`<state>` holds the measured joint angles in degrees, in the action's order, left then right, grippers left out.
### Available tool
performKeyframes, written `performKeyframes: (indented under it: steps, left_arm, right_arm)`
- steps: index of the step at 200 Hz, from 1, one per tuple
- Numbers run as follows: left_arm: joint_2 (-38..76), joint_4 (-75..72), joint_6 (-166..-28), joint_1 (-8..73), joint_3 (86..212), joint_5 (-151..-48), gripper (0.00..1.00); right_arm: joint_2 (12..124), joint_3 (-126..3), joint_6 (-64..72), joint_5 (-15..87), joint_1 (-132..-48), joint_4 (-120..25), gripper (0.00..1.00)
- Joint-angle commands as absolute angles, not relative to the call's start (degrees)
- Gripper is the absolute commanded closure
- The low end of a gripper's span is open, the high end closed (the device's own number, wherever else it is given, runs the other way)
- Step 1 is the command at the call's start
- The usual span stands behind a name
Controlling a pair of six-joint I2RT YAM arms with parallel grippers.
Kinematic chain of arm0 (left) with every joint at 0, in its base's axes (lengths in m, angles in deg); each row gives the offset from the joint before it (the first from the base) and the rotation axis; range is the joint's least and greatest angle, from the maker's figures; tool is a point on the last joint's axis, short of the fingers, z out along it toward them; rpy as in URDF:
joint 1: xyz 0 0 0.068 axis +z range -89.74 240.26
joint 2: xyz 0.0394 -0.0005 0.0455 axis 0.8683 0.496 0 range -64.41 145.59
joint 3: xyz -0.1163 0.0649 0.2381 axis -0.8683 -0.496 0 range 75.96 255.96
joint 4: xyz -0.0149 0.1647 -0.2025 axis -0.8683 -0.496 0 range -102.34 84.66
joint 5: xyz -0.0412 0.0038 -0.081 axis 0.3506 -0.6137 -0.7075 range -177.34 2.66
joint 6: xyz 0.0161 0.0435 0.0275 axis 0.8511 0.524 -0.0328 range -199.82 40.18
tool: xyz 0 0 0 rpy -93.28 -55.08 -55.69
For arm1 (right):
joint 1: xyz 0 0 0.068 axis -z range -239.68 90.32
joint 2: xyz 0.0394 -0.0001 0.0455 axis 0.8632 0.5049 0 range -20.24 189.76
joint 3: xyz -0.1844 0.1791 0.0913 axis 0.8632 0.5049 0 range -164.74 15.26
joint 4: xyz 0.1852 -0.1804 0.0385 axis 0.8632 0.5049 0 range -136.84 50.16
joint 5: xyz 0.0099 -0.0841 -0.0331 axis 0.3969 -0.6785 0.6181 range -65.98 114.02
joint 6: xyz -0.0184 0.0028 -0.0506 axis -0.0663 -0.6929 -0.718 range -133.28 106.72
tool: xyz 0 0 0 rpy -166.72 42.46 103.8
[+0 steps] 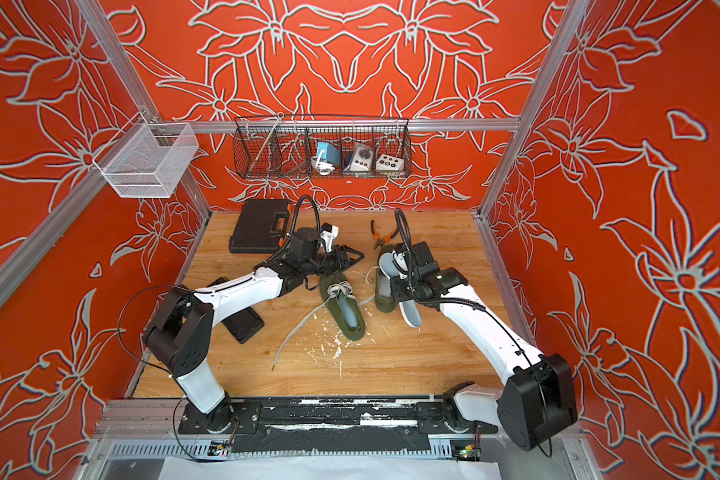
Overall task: Insert the insole into the shoe
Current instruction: Pick up the insole from the center of the board, then move the shoe to the center of the board.
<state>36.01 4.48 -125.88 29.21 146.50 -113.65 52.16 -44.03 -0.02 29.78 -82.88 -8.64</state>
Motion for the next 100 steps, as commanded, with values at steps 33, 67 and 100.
performKeyframes:
  steps: [33,67,100]
  left_arm:
    - [51.2,-26.6,-94.8,26.7,172.5,-104.4,0.53]
    - [62.3,-36.0,-89.0,25.8,188.5,-105.5,0.53]
    - [72.3,-43.7,-87.1,25.7,203.4,-107.4,0.58]
  right_arm:
    - [50.0,-47.9,0.5,28.0,-75.8,-2.4,0.65]
    - [49.9,-48.3,0.4,31.1,-72.1,-1.7,0.67]
    - [50.4,-49.0,-0.2,32.9,-70.6,-0.6,0.68]
